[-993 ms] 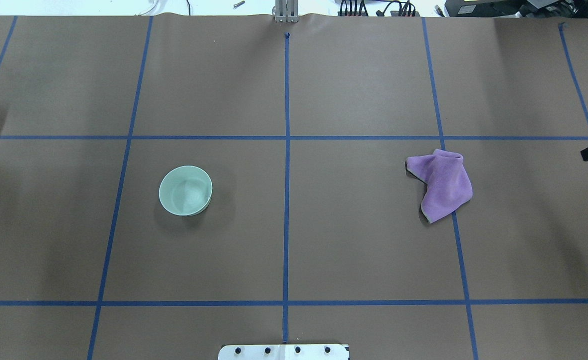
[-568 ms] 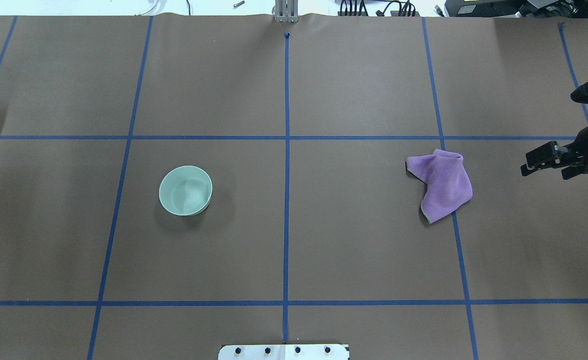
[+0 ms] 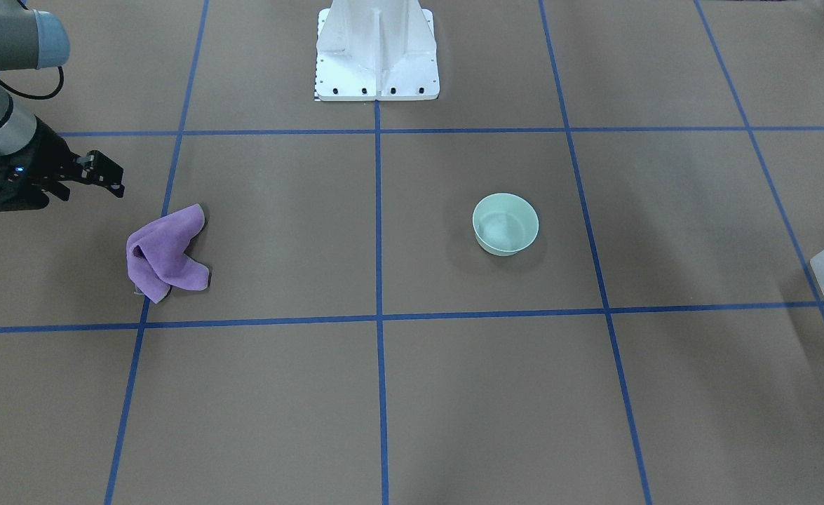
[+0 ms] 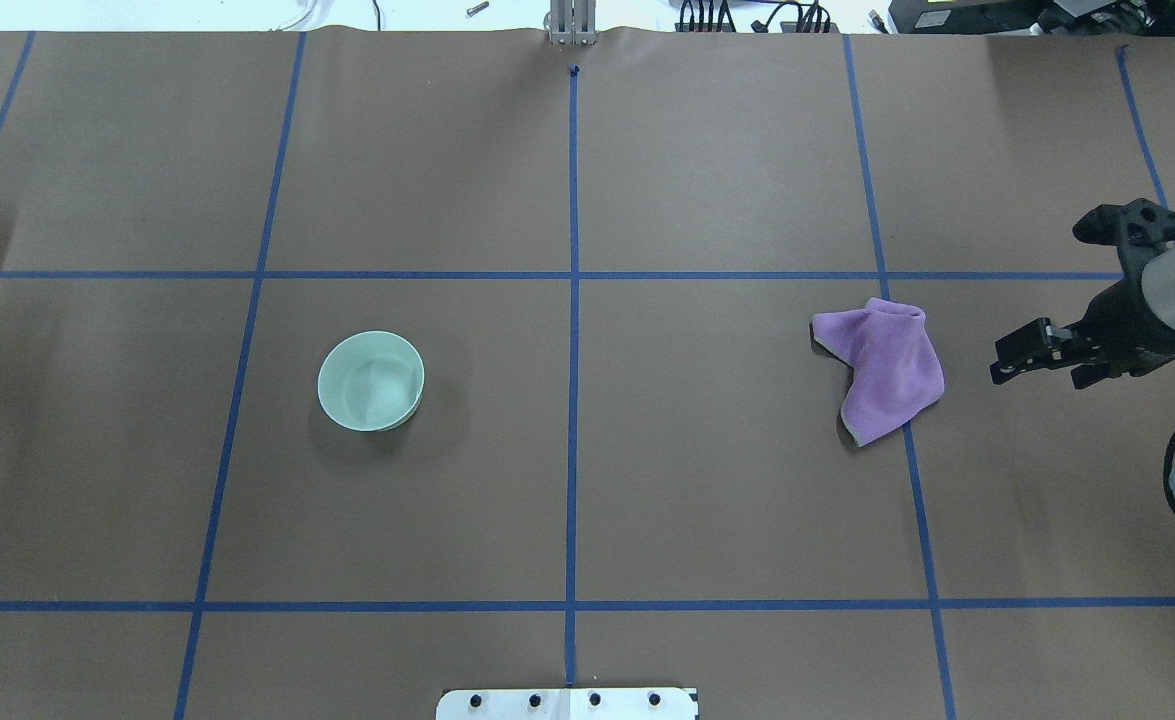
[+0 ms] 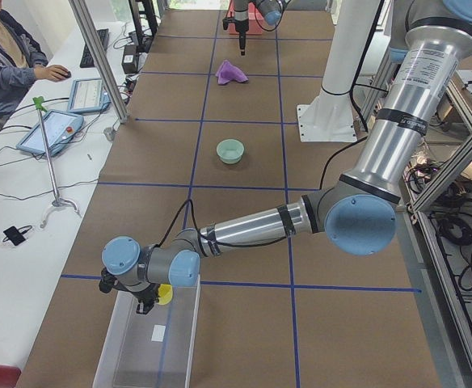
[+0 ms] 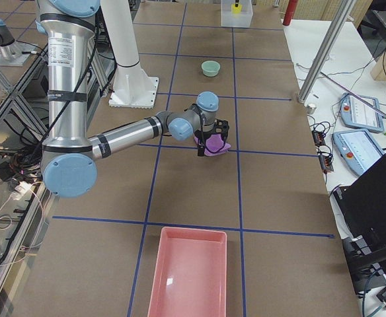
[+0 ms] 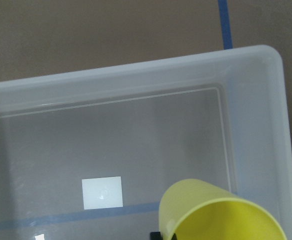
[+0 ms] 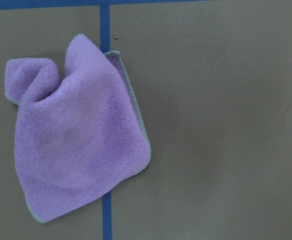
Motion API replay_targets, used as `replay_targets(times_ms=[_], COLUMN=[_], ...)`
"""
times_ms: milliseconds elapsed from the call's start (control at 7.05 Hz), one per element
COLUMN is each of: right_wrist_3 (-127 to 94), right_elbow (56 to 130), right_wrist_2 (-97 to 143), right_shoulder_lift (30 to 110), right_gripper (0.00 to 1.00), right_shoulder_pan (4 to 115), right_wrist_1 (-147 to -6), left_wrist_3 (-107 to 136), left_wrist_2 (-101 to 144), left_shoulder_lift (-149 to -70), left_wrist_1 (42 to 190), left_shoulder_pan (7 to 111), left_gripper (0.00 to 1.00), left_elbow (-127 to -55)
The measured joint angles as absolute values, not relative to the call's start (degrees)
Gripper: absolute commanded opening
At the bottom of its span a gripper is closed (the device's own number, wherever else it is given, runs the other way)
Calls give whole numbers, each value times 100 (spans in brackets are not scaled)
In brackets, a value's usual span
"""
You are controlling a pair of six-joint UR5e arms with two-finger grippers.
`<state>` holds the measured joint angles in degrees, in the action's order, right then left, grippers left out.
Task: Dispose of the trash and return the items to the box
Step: 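Lower the right gripper onto the purple cloth and grasp it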
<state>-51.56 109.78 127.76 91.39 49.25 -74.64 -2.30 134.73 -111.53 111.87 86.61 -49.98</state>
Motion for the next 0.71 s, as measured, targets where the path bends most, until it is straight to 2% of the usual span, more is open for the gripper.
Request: replay_targets(times_ms=[426,568,709], right_wrist_3=[-5516,-5544,-5551], right_elbow=[10573,10220,10000], right_wrist_2=[12560,12392,12298], right_shoulder_lift=[8523,8123,7873], right_gripper=[100,100,100], right_shoulder_pan=[4631,4664,4730], right_wrist_1=[-7464,-7470,-7476], left_wrist_3=[-161,-157,-155], left_wrist_2=[13474,13474,13472], left_shoulder_lift=[-11354,-11370,-11391], left_wrist_1=[11214,11215,11215], left_shoulder_pan=[8553,8543,8536], left_gripper=[0,45,97], left_elbow=[-4757,-4742,-4736])
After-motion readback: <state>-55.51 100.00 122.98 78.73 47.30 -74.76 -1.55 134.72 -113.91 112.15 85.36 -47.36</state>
